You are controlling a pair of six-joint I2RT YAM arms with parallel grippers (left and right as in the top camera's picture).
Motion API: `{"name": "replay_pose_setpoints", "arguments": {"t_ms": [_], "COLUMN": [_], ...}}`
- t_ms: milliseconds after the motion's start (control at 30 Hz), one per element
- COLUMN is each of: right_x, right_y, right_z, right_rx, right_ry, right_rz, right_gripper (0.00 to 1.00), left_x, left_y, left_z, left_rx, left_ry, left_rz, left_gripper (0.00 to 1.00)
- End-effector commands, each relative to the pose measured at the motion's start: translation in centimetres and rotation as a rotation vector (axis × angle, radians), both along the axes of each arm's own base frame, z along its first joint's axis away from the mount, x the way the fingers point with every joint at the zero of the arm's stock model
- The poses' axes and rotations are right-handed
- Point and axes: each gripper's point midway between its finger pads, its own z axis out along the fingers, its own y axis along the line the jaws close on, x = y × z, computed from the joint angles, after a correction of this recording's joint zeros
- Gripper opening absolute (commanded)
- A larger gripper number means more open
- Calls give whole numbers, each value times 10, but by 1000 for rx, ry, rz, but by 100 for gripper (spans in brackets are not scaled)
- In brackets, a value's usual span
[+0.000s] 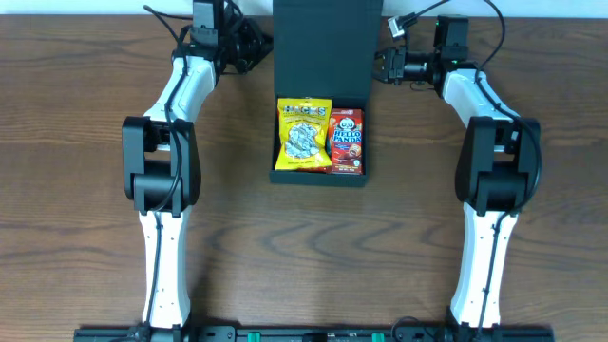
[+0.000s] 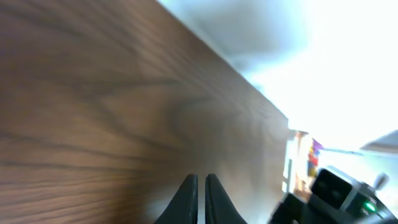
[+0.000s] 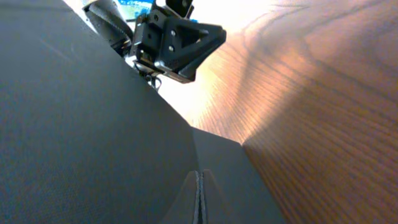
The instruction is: Pack container
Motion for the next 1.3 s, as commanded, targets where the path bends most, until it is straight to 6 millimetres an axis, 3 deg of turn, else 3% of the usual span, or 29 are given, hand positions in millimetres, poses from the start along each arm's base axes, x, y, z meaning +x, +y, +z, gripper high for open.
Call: {"name": "replay_pose_setpoints", "arguments": {"t_ms": [0, 333, 700, 1267], "right_x": [-8, -12, -13, -5], "right_y": [5, 6, 5, -2], "right_z": [4, 7, 9, 8], "right_rx": [35, 54, 63, 43], "right_ry": [-13, -33, -43, -47], "right_rz": [48, 72, 82, 46], "right_gripper": [1, 2, 2, 2], "left_x": [-10, -37, -87, -88], "left_y": [-13, -38, -49, -49], "left_z": [5, 46, 91, 94], "left_rx": [-70, -231, -376, -374], "left_ry": [-7, -134, -360, -388], "left_rz": [-92, -350, -723, -738], "left_gripper": [7, 9, 9, 9]}}
